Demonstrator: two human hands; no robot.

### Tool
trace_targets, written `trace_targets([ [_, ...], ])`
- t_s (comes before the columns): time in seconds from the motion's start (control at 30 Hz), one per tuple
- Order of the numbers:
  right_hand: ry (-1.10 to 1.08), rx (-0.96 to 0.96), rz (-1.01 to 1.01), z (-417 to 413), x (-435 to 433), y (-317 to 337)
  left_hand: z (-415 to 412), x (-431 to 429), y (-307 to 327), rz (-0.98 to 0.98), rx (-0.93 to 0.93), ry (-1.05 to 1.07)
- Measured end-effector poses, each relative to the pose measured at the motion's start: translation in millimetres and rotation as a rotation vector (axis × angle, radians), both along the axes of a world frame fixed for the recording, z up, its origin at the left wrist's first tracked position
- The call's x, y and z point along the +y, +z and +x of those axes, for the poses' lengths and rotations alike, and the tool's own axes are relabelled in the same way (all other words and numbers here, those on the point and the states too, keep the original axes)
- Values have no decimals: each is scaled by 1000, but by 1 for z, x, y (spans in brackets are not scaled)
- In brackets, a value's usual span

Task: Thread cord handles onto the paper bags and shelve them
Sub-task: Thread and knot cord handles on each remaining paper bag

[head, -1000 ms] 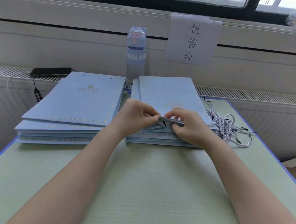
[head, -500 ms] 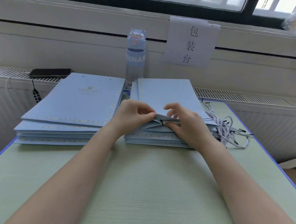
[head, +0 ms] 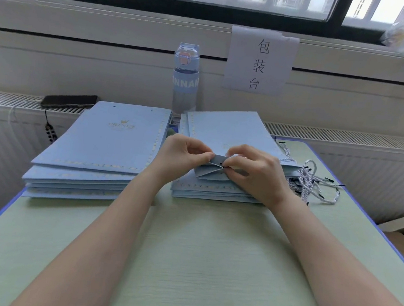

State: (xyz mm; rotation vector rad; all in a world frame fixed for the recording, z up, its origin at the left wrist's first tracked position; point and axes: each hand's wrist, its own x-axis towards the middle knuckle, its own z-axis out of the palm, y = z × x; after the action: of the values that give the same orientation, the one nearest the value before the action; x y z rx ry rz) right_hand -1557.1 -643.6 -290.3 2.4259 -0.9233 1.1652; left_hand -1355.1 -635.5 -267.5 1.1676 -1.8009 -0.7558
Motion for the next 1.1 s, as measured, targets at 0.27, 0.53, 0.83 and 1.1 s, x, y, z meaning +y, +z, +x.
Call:
trace_targets([
  [0.27, 73, -106, 388, -9, -1, 3, 6, -2, -1, -30, -54, -1],
  [0.53, -23, -324, 523, -36, -3, 22, 21, -10, 2, -174, -49, 85],
  [0.83, -206, -366, 312, -50, -12, 18, 22, -12, 0, -286, -81, 123],
  [1.1, -479, -505, 338, -93, -15, 22, 41, -19, 0, -433, -76, 373],
])
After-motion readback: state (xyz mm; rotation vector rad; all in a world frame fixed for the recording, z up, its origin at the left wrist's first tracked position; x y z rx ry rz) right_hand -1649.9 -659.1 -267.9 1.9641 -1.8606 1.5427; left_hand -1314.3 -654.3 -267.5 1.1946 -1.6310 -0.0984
